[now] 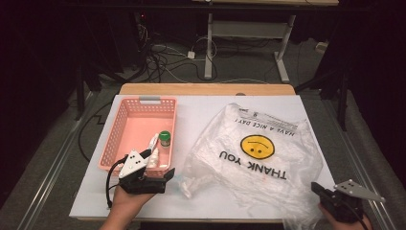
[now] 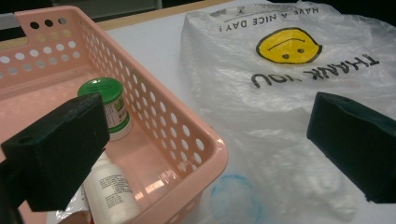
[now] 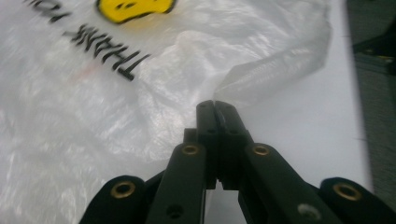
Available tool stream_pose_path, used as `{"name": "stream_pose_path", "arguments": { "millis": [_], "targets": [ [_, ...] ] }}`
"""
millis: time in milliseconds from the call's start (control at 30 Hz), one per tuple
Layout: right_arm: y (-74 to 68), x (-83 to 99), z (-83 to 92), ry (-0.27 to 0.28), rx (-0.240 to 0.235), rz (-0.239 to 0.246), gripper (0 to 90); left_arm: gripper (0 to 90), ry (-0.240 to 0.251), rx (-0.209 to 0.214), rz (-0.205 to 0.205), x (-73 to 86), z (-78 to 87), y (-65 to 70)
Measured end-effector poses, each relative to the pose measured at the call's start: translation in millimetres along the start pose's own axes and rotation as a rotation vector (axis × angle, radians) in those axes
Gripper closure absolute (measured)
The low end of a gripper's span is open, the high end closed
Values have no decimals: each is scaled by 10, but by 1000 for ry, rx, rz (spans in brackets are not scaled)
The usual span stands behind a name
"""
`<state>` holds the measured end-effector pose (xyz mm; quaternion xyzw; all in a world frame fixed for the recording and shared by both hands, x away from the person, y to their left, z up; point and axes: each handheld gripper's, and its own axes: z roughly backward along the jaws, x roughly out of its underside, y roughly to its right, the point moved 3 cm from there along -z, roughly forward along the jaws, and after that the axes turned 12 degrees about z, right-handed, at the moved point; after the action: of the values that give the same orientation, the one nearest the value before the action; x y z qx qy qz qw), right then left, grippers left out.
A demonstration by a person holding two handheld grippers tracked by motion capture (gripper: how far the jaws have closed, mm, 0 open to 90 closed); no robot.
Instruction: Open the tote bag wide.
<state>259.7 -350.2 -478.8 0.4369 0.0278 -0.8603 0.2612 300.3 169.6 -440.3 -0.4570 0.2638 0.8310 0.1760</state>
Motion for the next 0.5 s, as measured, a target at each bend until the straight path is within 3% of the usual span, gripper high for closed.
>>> {"name": "stream_pose_path", "arguments": {
  "millis": [133,200,300,333,367,433,500],
  "targets": [
    [-259,-41,-52,-10,-80,68,898,0,-7,-10,-2,4,-3,2],
    [-315,-67,-58,-11,-95,87,846,0,-11,-12,-7,4,-5,3],
    [-285,-97,-22,15,-99,78,772,0,-8,-32,-17,-1,-3,12],
    [-220,-131,44,54,-85,70,717,0,-6,-40,-24,-4,3,15],
    [-220,-131,44,54,-85,70,717,0,2,-45,-32,-4,6,20],
    [-84,-206,111,113,-62,35,671,0,0,-46,-42,1,14,24],
    [-33,-236,107,124,-51,39,665,0,-20,-42,-26,13,13,21]
  ]
}}
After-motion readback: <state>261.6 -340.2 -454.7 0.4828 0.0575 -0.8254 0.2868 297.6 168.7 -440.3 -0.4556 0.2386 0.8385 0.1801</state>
